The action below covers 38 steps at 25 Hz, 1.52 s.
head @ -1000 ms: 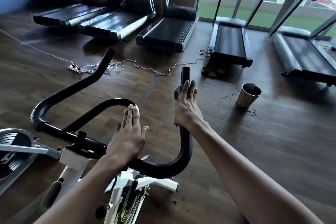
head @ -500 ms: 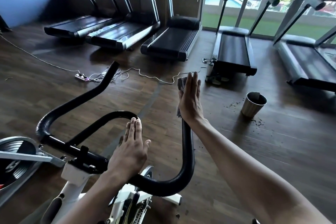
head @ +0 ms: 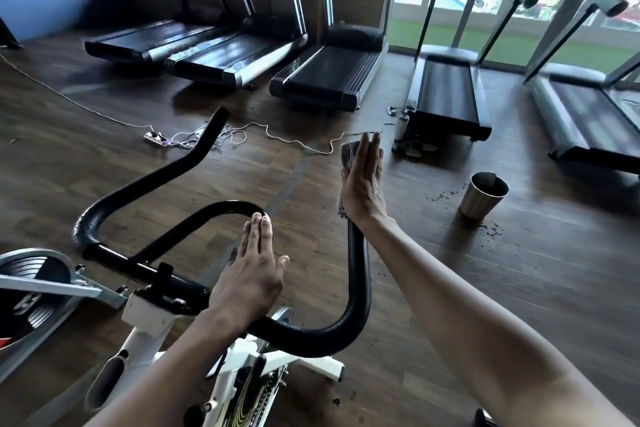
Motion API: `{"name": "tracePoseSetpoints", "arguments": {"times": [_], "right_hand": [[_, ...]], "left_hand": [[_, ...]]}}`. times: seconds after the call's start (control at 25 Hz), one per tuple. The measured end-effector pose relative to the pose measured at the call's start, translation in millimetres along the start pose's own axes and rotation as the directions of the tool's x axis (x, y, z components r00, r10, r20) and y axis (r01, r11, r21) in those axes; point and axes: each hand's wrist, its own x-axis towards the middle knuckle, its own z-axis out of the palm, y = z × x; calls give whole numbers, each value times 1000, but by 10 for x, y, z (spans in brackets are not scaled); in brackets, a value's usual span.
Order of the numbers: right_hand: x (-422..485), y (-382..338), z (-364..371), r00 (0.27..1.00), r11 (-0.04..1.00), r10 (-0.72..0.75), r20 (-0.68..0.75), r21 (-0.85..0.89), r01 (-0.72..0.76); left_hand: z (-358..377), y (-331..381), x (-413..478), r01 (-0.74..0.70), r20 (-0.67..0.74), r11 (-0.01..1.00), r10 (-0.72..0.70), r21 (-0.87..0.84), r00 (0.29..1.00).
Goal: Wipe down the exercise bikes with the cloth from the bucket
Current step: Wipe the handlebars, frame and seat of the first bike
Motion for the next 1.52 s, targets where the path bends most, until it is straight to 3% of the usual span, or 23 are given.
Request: {"name": "tracePoseSetpoints", "arguments": {"times": [0.16, 0.32, 0.52, 0.76, 1.04, 1.32, 1.52], "right_hand": [[-224, 20, -32, 997, 1000, 5, 74, -19, -3], [-513, 2, -180, 980, 991, 88, 177, 86, -104], [-930, 215, -546, 988, 976, 147, 54, 154, -153], [-1172, 927, -1124, 968, 958, 249, -8, 148, -246], [-687, 2006, -1872, 929, 920, 362, -83, 194, -341], [272, 2708, -2331, 930, 904, 367, -32, 249, -348], [1045, 3028, -2320, 944, 913, 329, 36, 243, -328]], "left_hand": [[-37, 40, -19, 12, 15, 1000, -12, 25, 1000], [-115, 181, -50, 20, -21, 997, -18, 73, 1000], [-104, 756, -57, -320, -235, 947, 310, -4, 921], [196, 1682, 353, -524, -182, 851, 509, -43, 841], [838, 2819, 1329, -556, 18, 831, 556, 9, 831], [1120, 3629, 2345, -482, 16, 876, 482, 25, 876], [1139, 3780, 3009, -439, 6, 898, 439, 45, 899]]}}
